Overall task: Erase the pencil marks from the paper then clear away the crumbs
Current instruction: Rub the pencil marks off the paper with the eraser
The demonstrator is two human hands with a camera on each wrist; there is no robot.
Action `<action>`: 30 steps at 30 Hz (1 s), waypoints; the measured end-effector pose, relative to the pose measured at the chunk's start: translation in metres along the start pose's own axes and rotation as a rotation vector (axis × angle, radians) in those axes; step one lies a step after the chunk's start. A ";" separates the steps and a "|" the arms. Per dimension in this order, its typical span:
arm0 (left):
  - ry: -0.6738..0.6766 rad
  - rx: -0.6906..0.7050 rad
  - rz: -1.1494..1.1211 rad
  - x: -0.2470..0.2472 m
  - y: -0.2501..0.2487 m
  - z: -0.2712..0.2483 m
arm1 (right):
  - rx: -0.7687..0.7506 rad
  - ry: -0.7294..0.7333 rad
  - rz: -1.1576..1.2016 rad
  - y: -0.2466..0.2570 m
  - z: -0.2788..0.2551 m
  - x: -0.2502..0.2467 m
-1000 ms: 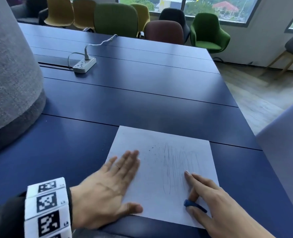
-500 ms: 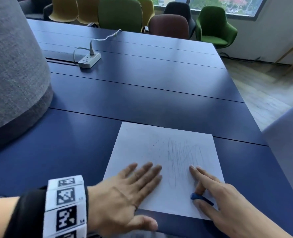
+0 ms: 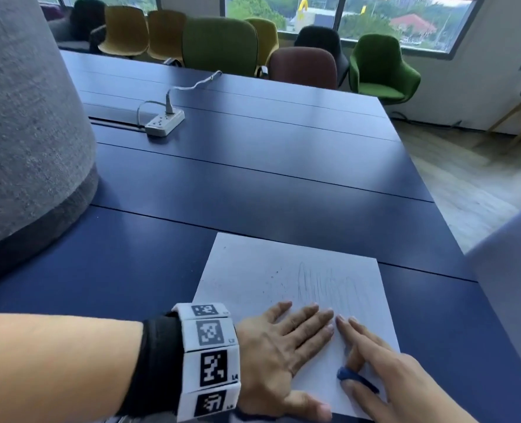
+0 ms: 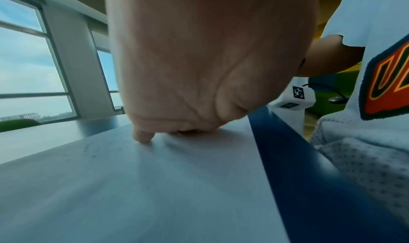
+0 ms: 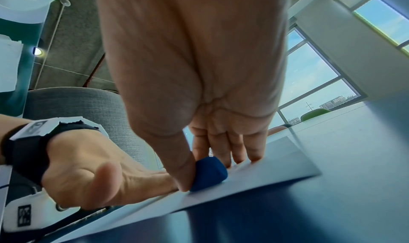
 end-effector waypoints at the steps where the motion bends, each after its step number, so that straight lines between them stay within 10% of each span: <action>1: -0.006 -0.033 0.012 0.000 0.008 -0.002 | -0.012 0.009 -0.015 0.002 0.001 -0.001; 8: 0.055 -0.413 -0.006 -0.020 0.066 -0.018 | 0.015 -0.015 0.045 -0.001 -0.007 -0.005; 19: 0.037 -0.289 -0.006 -0.035 0.032 0.045 | 0.050 -0.025 -0.033 -0.005 -0.001 -0.003; 30: 0.073 -0.407 0.107 -0.030 0.073 -0.018 | 0.066 -0.052 -0.016 0.009 -0.008 -0.005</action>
Point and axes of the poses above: each hand's wrist, its own z-axis towards the middle knuckle, its own x-axis out of the palm, y = z × x, the point moved 2 cm from there along z, towards the middle knuckle, and after that the axes turned 12 degrees about -y, right-handed, at the moved point
